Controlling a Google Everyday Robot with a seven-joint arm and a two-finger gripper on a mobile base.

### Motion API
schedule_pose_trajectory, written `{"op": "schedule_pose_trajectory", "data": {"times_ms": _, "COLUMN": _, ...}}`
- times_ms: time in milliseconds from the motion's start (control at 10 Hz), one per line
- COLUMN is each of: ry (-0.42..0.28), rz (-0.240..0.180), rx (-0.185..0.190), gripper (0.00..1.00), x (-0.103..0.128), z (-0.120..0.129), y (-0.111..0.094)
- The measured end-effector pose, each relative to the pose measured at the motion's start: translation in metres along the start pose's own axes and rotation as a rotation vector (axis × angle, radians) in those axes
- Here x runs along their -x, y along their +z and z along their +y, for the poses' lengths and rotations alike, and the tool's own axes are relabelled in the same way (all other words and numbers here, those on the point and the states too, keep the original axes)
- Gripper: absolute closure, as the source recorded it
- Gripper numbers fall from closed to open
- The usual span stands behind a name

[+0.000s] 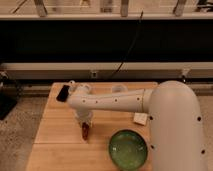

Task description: Drag the pepper across the table

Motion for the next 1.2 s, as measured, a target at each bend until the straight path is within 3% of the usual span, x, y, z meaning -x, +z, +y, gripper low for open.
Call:
{"op": "schedule_pose_trajectory", "data": {"times_ms": 300, "ry": 0.013, "rz": 0.002, "rx": -0.002, "gripper": 1.00, "x": -0.004, "z": 0.021, "y": -0.004}}
{"op": "schedule_pose_trajectory", "data": {"times_ms": 1200, "ry": 0.036, "rz": 0.004, "rx": -0.010, "gripper": 1.00, "x": -0.003, "z": 0.043, "y": -0.008}}
